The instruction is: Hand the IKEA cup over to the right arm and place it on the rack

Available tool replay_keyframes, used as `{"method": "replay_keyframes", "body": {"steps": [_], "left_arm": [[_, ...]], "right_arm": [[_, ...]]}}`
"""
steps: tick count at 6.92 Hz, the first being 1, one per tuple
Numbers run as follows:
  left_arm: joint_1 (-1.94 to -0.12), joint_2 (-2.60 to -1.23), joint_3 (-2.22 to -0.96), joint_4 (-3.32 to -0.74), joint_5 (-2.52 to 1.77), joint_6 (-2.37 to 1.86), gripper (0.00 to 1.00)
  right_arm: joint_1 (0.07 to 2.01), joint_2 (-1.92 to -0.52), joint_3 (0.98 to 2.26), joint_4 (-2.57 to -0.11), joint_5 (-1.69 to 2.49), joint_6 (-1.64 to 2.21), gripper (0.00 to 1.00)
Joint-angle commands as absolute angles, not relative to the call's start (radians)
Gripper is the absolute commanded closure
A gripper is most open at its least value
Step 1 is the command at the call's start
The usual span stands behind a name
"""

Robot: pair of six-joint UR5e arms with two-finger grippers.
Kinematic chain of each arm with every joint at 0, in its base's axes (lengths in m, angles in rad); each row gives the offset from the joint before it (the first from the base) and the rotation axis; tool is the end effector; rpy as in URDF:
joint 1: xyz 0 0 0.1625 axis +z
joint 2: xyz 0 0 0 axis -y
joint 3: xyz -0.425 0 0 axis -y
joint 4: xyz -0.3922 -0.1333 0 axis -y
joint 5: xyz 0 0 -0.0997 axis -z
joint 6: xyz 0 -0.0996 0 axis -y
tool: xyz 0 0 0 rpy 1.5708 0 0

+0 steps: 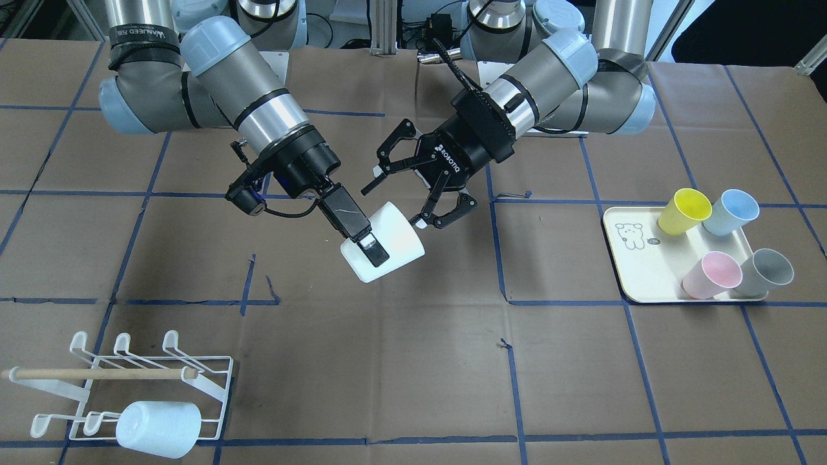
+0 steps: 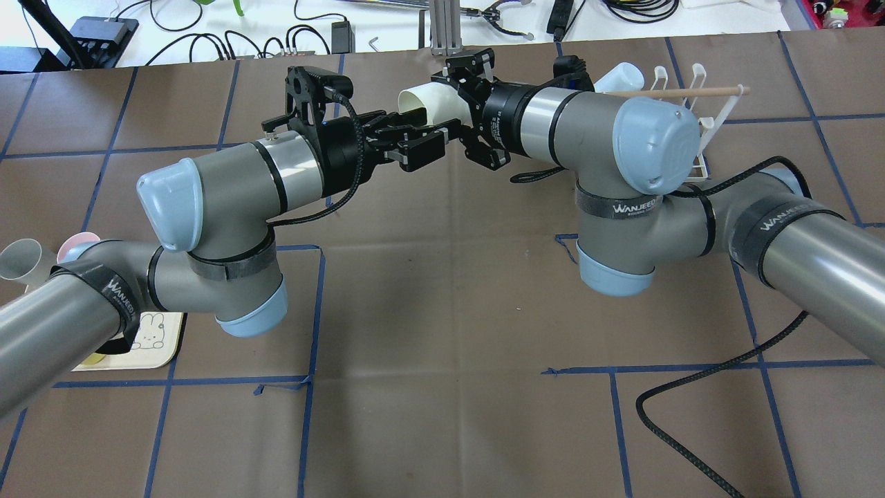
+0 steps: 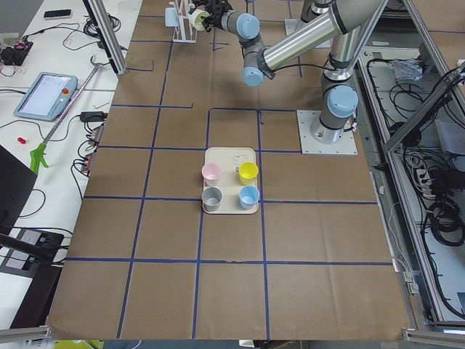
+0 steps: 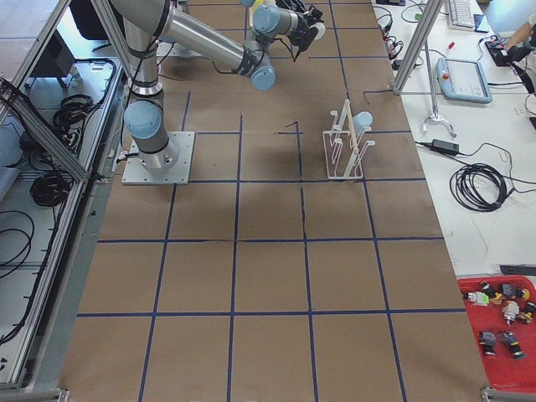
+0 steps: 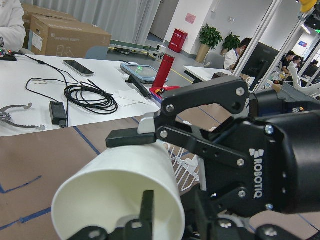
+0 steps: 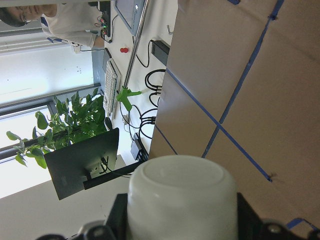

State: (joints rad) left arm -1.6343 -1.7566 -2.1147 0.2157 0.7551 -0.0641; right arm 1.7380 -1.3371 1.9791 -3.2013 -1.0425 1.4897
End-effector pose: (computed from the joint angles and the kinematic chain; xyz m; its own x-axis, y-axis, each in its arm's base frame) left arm -0.2358 -0.4653 0.3720 -0.6444 0.6435 0.4131 -0.0101 0.5330 -0.8461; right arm 0.2707 -0.5011 0.3771 -0.1545 0.4952 -0.8549 0.7716 0.6009 0.2086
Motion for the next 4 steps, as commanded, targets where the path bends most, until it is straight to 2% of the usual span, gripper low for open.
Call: {"method": "replay_keyframes", "body": {"steps": [1, 3, 4], "left_arm": [[-1.606, -1.752, -2.124, 0.213, 0.776, -0.071, 0.01], [-1.510, -1.665, -2.189, 0.181, 0.801, -0.074, 0.01], [-1.475, -1.584, -2.192, 0.022, 0.804, -0.075, 0.01]], "right_arm": [[1.736, -1.338, 1.977, -3.203, -1.034, 1.486, 0.73], [1.715, -1.327, 1.953, -3.209, -1.041, 1.483, 0.83], [1.669, -1.322, 1.935, -3.211, -1.042, 1.461, 0.91]]}}
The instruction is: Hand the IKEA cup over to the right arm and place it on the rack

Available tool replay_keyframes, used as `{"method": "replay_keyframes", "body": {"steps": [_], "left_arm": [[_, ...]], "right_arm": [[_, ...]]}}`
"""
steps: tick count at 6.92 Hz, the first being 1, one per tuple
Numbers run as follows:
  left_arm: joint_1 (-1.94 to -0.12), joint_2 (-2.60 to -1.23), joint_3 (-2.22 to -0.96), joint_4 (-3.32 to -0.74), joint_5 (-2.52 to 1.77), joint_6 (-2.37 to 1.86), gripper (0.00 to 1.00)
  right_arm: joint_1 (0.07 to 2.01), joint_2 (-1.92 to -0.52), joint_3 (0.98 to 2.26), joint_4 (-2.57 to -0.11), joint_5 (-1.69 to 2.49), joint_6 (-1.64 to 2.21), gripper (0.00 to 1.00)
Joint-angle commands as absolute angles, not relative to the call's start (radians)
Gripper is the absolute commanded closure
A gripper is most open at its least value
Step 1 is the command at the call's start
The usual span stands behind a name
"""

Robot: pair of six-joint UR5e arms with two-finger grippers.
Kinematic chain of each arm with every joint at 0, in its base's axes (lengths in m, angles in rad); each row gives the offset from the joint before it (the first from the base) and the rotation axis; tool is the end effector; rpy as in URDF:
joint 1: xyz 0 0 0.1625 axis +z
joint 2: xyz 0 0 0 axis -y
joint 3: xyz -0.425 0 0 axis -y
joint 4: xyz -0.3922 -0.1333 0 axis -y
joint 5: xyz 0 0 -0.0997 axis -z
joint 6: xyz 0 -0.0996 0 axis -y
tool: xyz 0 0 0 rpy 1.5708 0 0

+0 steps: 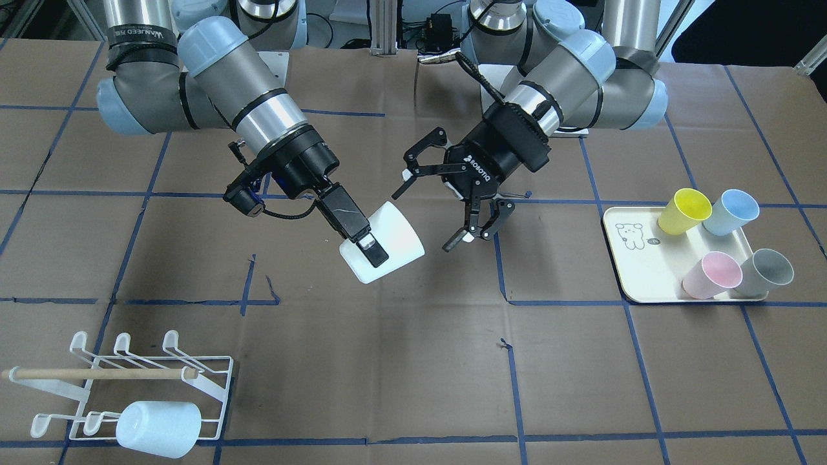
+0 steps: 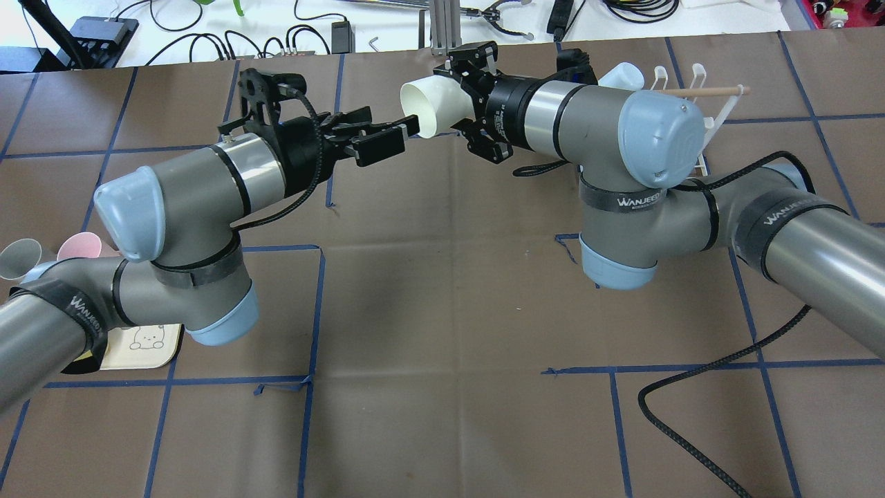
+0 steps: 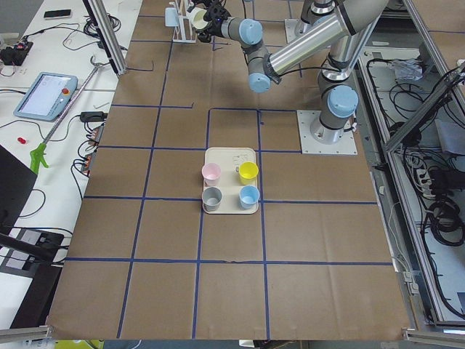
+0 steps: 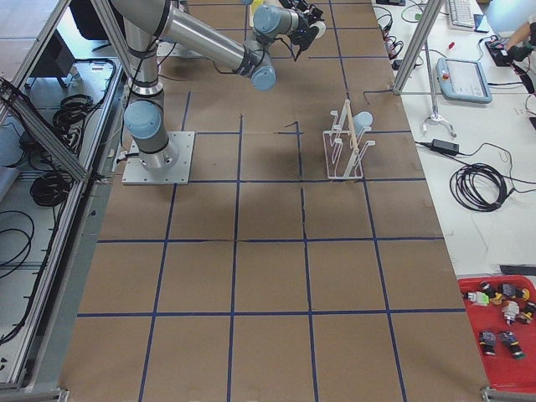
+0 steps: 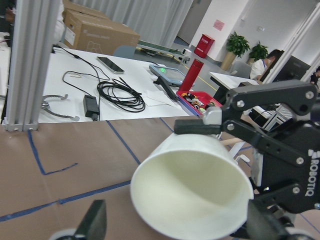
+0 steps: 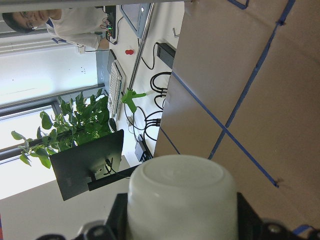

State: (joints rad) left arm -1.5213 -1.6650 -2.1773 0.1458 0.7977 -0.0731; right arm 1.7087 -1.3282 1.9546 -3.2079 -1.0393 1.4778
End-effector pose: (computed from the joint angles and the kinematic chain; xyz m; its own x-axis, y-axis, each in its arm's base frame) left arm -0.1802 -0.4624 0.3799 -0.7404 0.5175 0.4290 -0.0804 0.5655 -0.8208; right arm 0.2570 -0.5151 0.3840 -0.1465 0.4734 -0.8685 0.7846 0.5903 0.1894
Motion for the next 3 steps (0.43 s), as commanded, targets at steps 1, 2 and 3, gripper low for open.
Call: {"method": "replay_keyframes", "body": {"steps": [1, 2, 3], "left_arm": [[-1.464, -1.497, -2.181, -0.181, 0.904, -0.072, 0.01], [-1.465, -1.438, -2.146, -0.366, 1.046, -0.072, 0.01], [-1.465, -1.422, -2.038, -0.614, 1.152, -0.071, 0.01]], "right_arm": [[1.592, -1.322, 1.916, -3.209, -1.043, 1.327, 0.91], [1.538, -1.324, 1.895, -3.209, -1.046, 1.170, 0.91], [1.499, -1.319, 1.885, -3.211, -1.052, 1.016, 0.91]]}}
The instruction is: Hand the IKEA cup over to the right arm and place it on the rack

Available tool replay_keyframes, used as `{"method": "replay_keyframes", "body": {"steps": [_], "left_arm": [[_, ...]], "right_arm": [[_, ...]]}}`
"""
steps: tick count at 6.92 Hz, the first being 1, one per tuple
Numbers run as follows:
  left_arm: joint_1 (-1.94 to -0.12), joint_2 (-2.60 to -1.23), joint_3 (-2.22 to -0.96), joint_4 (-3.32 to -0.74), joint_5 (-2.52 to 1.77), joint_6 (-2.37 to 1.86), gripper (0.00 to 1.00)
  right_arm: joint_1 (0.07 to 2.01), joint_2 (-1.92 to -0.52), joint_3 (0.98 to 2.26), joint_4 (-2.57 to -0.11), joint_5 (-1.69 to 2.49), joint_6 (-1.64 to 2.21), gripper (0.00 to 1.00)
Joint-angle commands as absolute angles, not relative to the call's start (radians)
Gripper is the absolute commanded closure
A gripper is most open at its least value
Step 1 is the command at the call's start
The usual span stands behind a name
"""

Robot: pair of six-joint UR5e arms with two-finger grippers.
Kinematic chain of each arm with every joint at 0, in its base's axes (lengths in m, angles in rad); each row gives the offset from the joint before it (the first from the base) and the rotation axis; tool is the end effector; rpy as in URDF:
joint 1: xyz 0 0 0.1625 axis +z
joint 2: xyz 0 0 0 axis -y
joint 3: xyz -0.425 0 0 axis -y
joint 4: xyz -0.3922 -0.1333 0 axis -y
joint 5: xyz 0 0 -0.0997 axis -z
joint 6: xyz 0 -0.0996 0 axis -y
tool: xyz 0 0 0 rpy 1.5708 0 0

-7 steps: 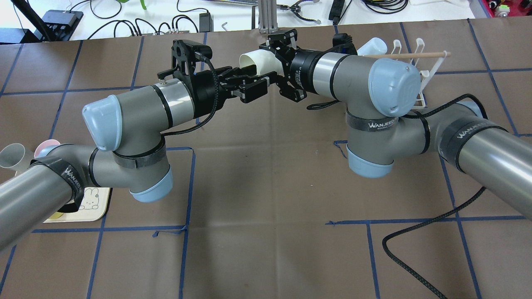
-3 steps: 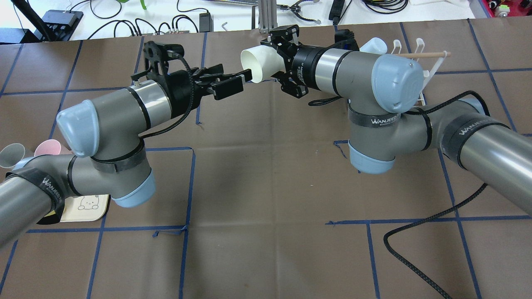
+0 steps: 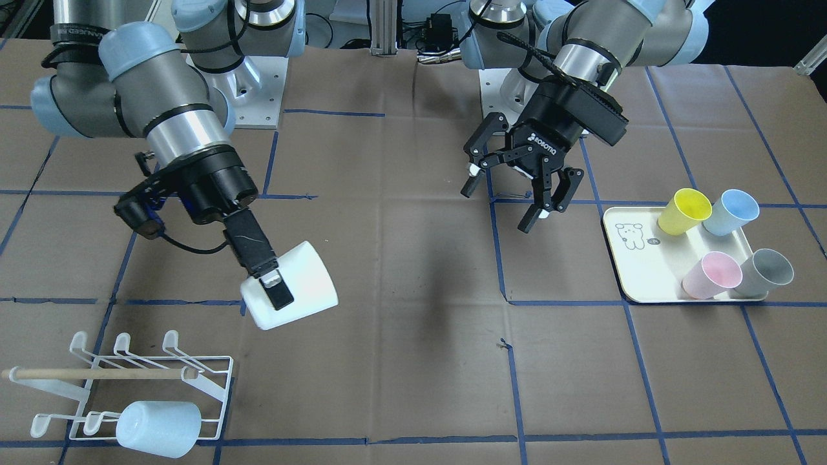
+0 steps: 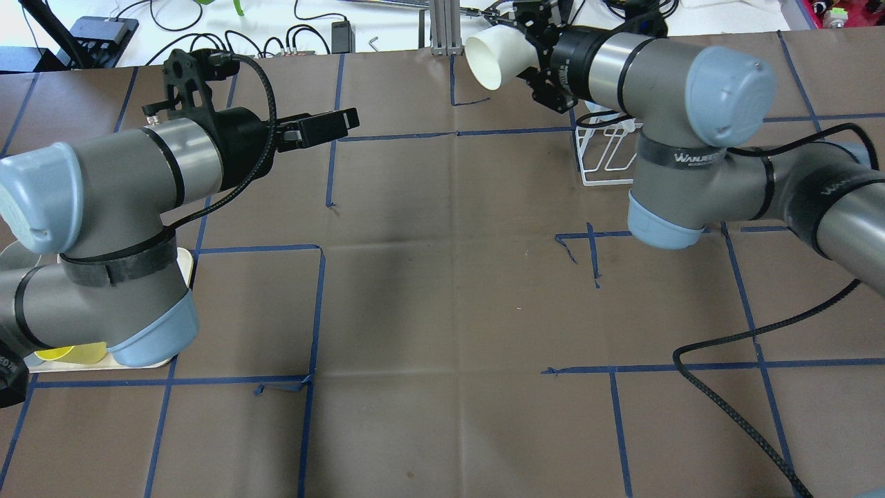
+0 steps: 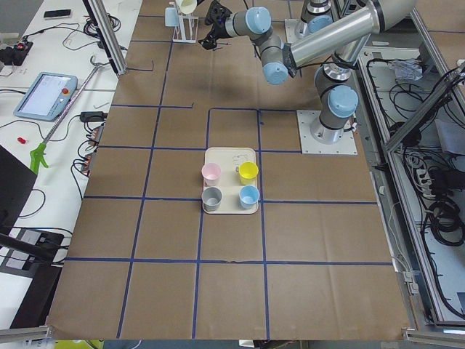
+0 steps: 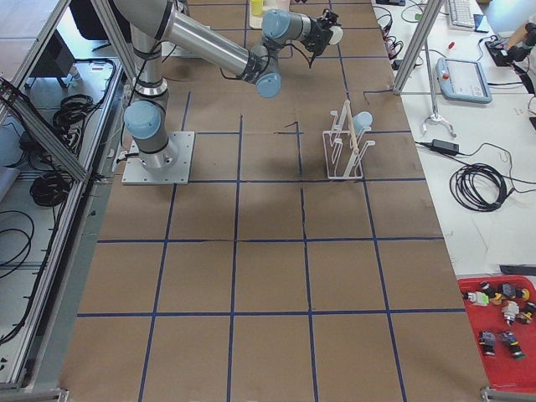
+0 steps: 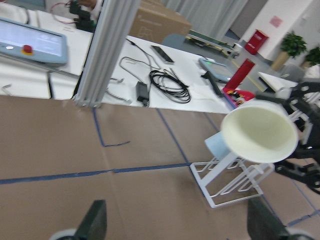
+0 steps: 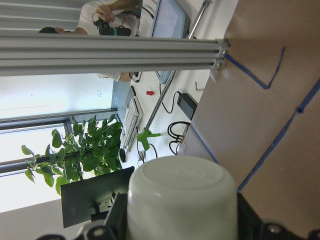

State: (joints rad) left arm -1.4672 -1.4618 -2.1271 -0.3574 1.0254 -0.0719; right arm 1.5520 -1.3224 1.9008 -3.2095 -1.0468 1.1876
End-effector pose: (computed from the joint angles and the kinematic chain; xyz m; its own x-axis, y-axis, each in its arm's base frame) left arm -0.1387 -0.4550 0.4231 -0.8799 0.2171 0.4227 -0.1381 0.7343 -0.6647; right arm 0.1726 -0.5602 0.4049 -0.3182 0.2960 -0.9006 0.8139 0.5724 -0.0995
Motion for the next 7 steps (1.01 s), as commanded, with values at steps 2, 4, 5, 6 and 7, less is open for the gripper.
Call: {"method": "replay_keyframes", "body": {"steps": [2, 4, 5, 6, 7], "left_arm": [[-1.470, -1.507, -1.756, -1.081, 1.328, -0.071, 0.01], [-1.518, -1.639, -1.514, -1.446, 1.513, -0.072, 0.01], [-1.558, -1.657, -1.479, -1.545, 1.616, -0.072, 0.01], [-1.571, -1.649, -1.503, -1.543, 1.612, -0.072, 0.00], [-1.569, -1.626, -1.538, -1.536, 1.611, -0.057, 0.00]], "right_arm": [[1.442, -1.307, 1.881, -3.209, -1.226, 0.670, 0.91], [1.401, -1.282, 1.855, -3.220, -1.380, 0.553, 0.92], [1.375, -1.255, 1.844, -3.261, -1.432, 0.408, 0.92], [1.347, -1.240, 1.842, -3.325, -1.439, 0.279, 0.92], [1.326, -1.227, 1.842, -3.355, -1.439, 0.144, 0.92]]}}
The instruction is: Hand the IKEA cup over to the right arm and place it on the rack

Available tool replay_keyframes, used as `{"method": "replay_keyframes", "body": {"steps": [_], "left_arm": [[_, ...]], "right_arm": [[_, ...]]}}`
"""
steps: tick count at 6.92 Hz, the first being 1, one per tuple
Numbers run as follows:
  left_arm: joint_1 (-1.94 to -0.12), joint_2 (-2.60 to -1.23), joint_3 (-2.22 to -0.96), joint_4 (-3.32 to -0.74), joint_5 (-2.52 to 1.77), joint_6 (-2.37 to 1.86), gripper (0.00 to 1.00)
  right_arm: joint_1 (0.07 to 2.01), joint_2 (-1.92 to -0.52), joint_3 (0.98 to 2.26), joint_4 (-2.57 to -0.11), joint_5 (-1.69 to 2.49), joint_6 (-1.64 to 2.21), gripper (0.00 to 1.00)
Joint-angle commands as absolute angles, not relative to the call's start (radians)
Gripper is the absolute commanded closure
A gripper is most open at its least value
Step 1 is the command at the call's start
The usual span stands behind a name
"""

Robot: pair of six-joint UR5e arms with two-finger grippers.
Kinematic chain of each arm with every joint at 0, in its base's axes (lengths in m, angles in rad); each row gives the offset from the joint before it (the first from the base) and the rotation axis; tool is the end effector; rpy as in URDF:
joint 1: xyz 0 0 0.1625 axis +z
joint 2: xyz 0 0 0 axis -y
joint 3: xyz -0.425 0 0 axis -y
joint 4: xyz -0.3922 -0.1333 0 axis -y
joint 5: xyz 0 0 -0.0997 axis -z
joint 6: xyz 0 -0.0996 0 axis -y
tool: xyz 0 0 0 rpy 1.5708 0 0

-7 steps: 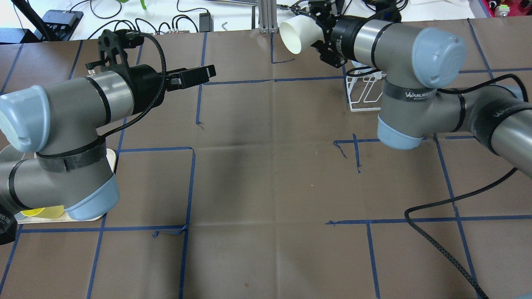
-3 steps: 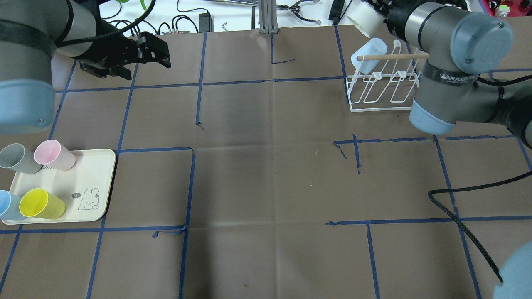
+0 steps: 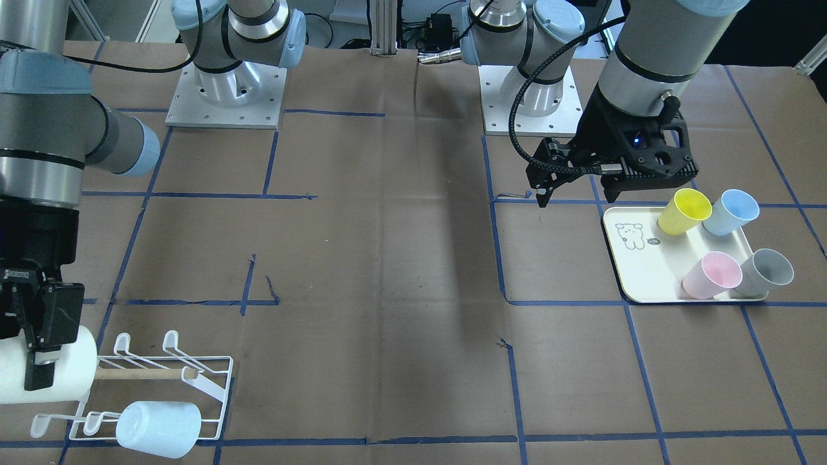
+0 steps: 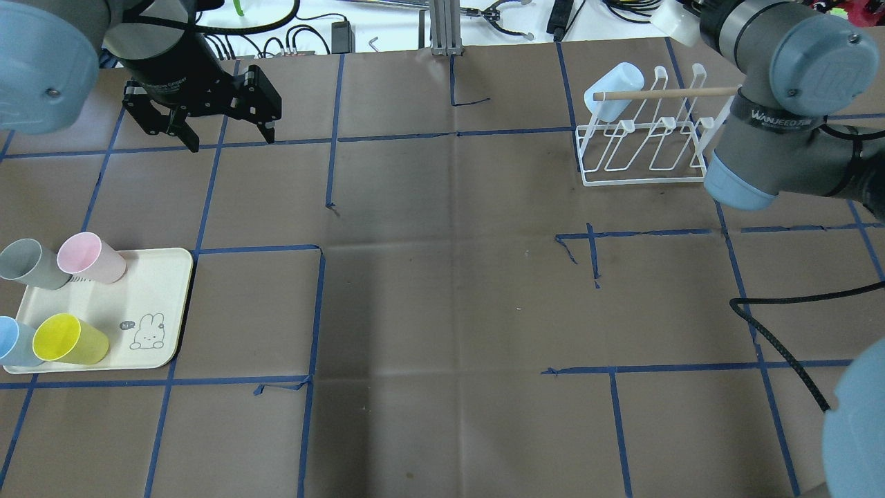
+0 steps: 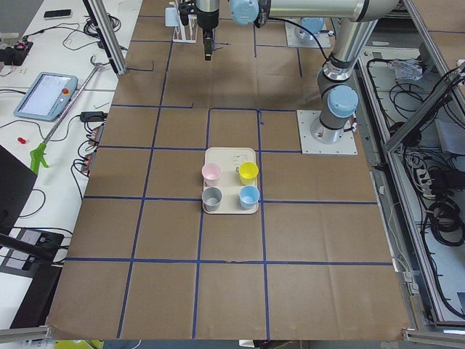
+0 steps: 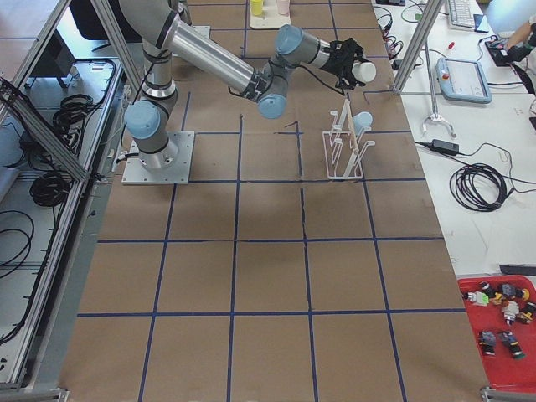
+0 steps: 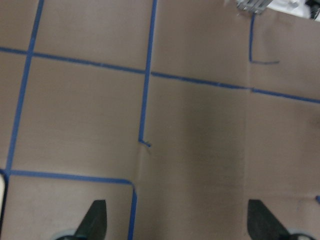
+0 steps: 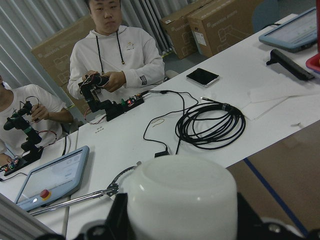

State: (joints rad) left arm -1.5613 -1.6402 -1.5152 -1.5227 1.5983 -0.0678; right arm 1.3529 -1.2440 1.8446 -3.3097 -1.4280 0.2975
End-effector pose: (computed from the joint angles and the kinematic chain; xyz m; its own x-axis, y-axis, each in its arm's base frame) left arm -0.1256 -0.5259 0.4850 -0.9966 -0.0781 -0.0251 -0.0772 0.9964 -0.0361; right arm 0.0162 -0.6092 0.3926 -0.9241 0.2039 -0.3232 0.3781 0.3655 -0.8506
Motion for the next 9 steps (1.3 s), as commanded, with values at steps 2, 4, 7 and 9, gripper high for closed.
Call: {"method": "replay_keyframes", "body": {"steps": [2, 4, 7, 9], "left_arm": [[-1.543, -1.586, -1.588, -1.511, 1.563, 0.013, 0.00], [-1.534, -1.582, -1.586, -1.508, 1.559, 0.008, 0.00], [-1.537, -1.582, -1.582, -1.488, 1.559, -0.003, 0.00], [-1.537, -1.582, -1.583, -1.488, 1.559, -0.003, 0.00]], "right_arm": [[1.283, -1.189, 1.845, -3.434, -1.433, -0.025, 0.92], [1.266, -1.100, 1.823, -3.531, -1.420, -0.057, 0.92], [1.267, -1.006, 1.796, -3.606, -1.424, -0.060, 0.92], [1.267, -0.967, 1.796, -3.622, -1.424, -0.058, 0.92]]}}
